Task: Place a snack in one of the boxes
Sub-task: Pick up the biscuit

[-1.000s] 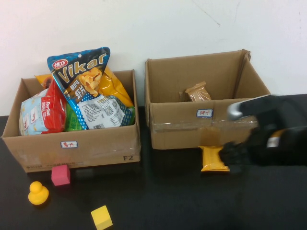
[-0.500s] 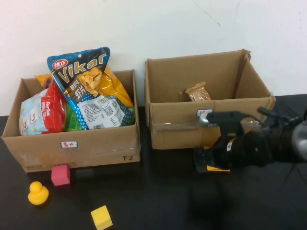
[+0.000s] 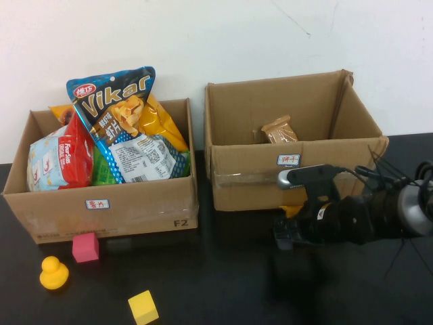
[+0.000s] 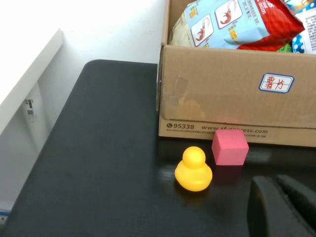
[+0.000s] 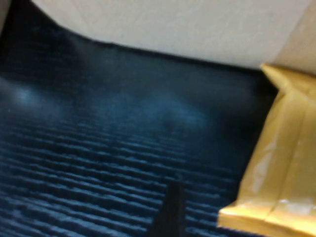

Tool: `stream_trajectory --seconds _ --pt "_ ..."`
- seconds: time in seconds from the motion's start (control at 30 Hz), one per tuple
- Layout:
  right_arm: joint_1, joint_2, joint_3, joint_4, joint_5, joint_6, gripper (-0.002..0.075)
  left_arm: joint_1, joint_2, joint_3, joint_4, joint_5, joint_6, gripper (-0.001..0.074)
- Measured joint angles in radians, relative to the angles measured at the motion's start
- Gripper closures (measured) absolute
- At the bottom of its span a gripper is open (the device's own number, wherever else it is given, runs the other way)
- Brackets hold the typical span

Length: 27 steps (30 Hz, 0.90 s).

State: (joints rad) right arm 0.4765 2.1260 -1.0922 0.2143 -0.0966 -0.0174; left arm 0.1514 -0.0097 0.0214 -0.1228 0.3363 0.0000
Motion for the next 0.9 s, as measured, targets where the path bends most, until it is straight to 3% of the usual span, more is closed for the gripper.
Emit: stream_trajectory --seconds 0.2,0.63,0.7,0.83,0.9 --pt "-0.015 0.0 -0.004 0.041 -0.007 -0.092 0.0069 0.0 0.0 0.0 0.0 0.0 0.0 0.0737" --pt "-0.024 0.083 -0.008 0.073 -0.084 -0.114 0.013 0.0 0.0 0.0 0.0 0.0 0.0 0.0737" --pt "-0.024 0.084 -0.008 0.073 -0.084 -0.114 0.0186 0.0 0.0 0.0 0.0 0.0 0.0 0.0737" --pt "-0.024 0.069 -0.008 0.065 -0.048 -0.114 0.0452 0.0 0.0 0.0 0.0 0.0 0.0 0.0737" --pt "-0.019 0.049 -0.008 0.055 -0.007 -0.105 0.0505 0.0 0.0 0.0 0.0 0.0 0.0 0.0737"
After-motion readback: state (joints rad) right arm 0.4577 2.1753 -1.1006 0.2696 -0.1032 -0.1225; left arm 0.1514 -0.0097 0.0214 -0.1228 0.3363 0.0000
